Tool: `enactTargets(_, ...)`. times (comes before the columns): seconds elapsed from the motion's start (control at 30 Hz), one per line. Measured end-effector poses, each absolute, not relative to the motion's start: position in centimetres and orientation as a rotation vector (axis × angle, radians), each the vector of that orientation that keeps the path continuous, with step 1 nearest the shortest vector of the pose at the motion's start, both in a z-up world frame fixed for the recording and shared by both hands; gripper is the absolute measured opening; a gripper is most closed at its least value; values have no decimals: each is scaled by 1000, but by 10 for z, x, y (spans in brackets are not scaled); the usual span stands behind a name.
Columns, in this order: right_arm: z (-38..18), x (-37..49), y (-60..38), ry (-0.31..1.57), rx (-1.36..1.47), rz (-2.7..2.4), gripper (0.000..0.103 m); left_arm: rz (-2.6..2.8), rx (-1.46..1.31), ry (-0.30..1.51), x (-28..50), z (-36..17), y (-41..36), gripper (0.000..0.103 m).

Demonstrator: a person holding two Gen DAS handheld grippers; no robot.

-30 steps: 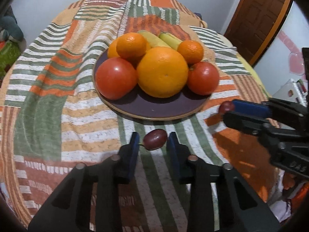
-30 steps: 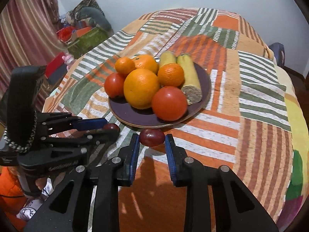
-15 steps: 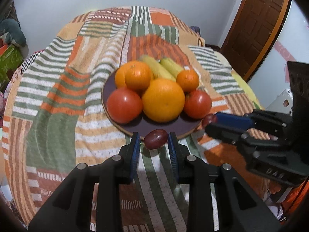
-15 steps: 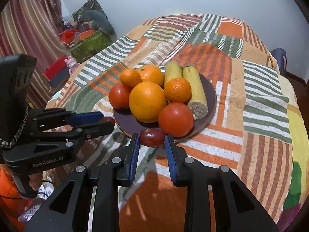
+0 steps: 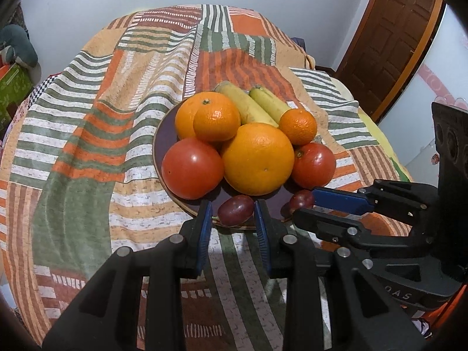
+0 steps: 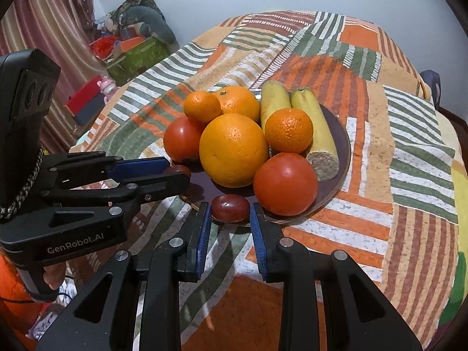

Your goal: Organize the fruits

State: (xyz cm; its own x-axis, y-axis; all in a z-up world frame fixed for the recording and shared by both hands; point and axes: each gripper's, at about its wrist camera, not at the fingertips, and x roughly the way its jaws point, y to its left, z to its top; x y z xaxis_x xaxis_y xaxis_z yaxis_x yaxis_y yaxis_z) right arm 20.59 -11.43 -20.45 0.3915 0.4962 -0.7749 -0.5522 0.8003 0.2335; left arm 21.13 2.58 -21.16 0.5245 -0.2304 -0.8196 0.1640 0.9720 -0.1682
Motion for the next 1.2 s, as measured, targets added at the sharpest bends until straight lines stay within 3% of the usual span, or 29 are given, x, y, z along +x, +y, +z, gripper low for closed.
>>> enactTargets(0.6,-196,206,-119,970,-57,657,27,-213,-89,970,202,-198,31,31)
enactTargets(0.87,-145,184,-137,817,-55,618,27,-170,-79,796,169,-134,34,31)
enactTargets(1.2,-43,132,-169,484,-9,558,27,-119,-76,498,107,-37,29,31)
